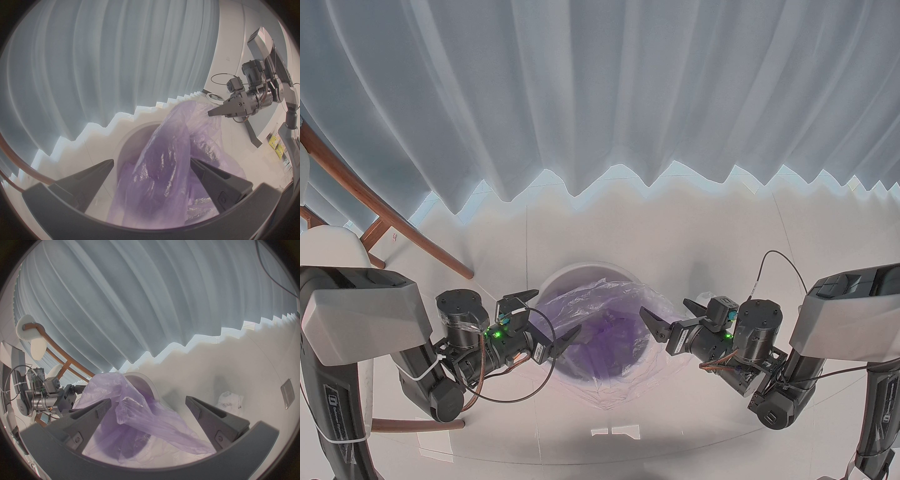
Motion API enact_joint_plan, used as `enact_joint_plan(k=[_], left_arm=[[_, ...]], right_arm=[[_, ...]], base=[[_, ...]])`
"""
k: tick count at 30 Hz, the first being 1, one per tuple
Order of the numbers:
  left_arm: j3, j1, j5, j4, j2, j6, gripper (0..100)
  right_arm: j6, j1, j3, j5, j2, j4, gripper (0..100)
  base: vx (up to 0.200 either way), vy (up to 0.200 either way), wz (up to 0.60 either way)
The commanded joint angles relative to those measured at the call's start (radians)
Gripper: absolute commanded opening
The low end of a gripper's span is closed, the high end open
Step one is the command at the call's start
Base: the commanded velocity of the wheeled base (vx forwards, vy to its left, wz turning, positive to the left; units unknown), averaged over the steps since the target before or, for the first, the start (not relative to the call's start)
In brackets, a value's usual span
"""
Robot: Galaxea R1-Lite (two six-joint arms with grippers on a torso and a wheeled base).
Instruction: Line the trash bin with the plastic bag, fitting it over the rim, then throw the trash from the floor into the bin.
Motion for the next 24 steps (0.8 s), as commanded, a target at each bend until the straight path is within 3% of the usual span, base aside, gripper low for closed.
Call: enact_joint_plan(k=[1, 17, 24], left_arm=[[-0.028, 0.003, 0.001, 0.002, 0.028, -0.009, 100], [-0.167, 0.146, -0.003, -0.004, 0.073, -0.014, 100], [-0.304, 0.119, -0.007, 0.001, 0.073, -0.040, 100]], right_arm=[[0.001, -0.005, -0.023, -0.001, 0.032, -0.015, 100], [0.001, -0.024, -0.120, -0.041, 0.032, -0.011, 100], [-0.012, -0.051, -0.223, -0.039, 0.059, 0.057, 100]], base=[[0.000, 0.000, 0.00], [0.000, 0.000, 0.00], [0.000, 0.000, 0.00]])
